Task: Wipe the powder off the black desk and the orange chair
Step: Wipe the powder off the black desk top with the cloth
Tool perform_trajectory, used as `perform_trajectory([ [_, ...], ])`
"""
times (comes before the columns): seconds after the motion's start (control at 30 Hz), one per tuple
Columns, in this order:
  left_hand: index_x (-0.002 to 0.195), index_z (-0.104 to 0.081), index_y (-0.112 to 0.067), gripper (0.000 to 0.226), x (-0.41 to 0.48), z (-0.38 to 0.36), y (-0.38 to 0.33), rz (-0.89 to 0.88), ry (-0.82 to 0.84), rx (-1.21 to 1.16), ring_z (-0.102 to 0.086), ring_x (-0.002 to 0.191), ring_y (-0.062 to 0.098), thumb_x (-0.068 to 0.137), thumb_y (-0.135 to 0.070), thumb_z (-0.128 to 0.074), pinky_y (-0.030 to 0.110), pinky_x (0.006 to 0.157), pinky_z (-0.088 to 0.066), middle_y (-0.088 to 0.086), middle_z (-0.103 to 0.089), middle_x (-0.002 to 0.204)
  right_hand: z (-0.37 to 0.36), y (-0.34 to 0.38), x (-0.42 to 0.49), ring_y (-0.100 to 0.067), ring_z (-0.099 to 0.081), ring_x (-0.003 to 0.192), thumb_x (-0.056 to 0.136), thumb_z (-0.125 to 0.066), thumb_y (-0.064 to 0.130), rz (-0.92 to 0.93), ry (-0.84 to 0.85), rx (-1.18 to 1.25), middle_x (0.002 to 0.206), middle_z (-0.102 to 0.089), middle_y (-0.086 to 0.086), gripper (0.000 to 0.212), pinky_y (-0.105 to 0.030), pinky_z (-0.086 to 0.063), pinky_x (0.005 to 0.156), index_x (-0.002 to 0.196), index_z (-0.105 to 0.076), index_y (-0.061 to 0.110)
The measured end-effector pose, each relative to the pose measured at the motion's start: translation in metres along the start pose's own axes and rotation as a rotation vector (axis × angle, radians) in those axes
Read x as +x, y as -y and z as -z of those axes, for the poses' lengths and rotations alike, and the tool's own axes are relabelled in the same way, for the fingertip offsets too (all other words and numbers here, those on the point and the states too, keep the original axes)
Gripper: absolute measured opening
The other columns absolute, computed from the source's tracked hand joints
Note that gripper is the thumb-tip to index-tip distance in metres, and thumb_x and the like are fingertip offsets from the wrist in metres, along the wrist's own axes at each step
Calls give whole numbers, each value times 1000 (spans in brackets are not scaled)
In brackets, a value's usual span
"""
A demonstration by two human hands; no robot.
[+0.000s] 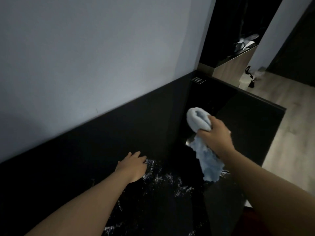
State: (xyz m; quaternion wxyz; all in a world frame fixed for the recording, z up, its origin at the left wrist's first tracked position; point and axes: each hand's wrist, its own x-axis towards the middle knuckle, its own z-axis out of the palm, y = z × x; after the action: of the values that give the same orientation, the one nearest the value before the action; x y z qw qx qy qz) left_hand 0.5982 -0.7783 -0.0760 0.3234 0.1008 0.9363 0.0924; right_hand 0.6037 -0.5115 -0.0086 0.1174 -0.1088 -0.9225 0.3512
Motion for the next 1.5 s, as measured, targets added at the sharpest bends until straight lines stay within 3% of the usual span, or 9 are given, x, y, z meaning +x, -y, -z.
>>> perform_trajectory([
  [0.33, 151, -7, -26, 53, -23, -28, -3, 0, -7, 8, 11, 145, 24, 101, -31, -24, 52, 117, -10, -5, 8, 159, 22, -113, -69, -38, -28, 131, 84, -56, 45, -651, 87, -155, 145, -30, -13, 62, -53, -27, 106, 140, -36, 27],
  [0.6, 151, -8, -25, 53, -24, -22, -6, 5, 9, -6, 10, 145, 25, 101, -31, -24, 51, 117, -9, -4, 6, 159, -34, -47, -101, -35, -38, 125, 87, -46, 46, -370, 223, -491, 138, -38, -4, 49, -51, -33, 99, 135, -32, 44],
  [0.8, 151, -11, -25, 52, -33, -23, -2, -35, 12, 10, 7, 146, 24, 101, -30, -26, 48, 118, -10, -3, 4, 159, -53, 9, -97, -16, -63, 88, 79, -61, 23, -133, 247, 257, 96, -64, 4, 38, -41, -54, 78, 115, -57, 30],
  [0.9, 151, -8, -27, 55, -37, -28, 0, -48, -3, 1, 11, 145, 22, 100, -28, -29, 46, 118, -4, -5, 7, 159, -26, -20, -69, -26, -61, 97, 79, -59, 27, -139, 2, -19, 110, -64, -4, 38, -46, -51, 81, 117, -55, 30],
  [1.0, 151, -8, -29, 55, -37, -28, 0, -43, -15, -18, 13, 145, 20, 100, -27, -30, 46, 117, -3, -7, 7, 159, -3, -57, -59, -35, -33, 131, 82, -53, 44, -390, 180, -422, 146, -33, -3, 62, -52, -32, 104, 140, -30, 38],
  [1.13, 151, -7, -29, 55, -37, -29, 1, -43, -17, -12, 13, 145, 20, 100, -27, -29, 45, 117, -3, -8, 8, 159, -43, -48, -89, -39, -20, 135, 80, -51, 56, -439, 257, -565, 155, -7, -2, 76, -59, -24, 102, 142, -7, 47],
  [1.33, 151, -6, -27, 61, -45, -26, 4, -82, -15, -8, 6, 146, 18, 96, -19, -33, 41, 119, -9, -5, 2, 159, -91, -4, -116, -25, -42, 116, 77, -53, 40, -43, 329, -293, 137, -39, 5, 57, -44, -40, 93, 131, -33, 46],
  [1.43, 151, -2, -27, 67, -54, -21, 15, -82, -90, -8, -12, 144, 19, 96, -19, -38, 36, 115, -23, -4, -10, 159, -72, -10, -96, -27, -56, 107, 78, -57, 33, -151, 181, 87, 125, -54, -1, 54, -49, -50, 86, 131, -45, 32],
  [1.5, 151, 2, -24, 68, -59, -17, 26, -46, -182, 86, -15, 143, 22, 97, -22, -39, 36, 113, -26, -3, -9, 159, -55, -21, -75, -32, -44, 122, 82, -53, 38, -280, 87, -216, 141, -41, 0, 55, -54, -39, 97, 135, -38, 38],
])
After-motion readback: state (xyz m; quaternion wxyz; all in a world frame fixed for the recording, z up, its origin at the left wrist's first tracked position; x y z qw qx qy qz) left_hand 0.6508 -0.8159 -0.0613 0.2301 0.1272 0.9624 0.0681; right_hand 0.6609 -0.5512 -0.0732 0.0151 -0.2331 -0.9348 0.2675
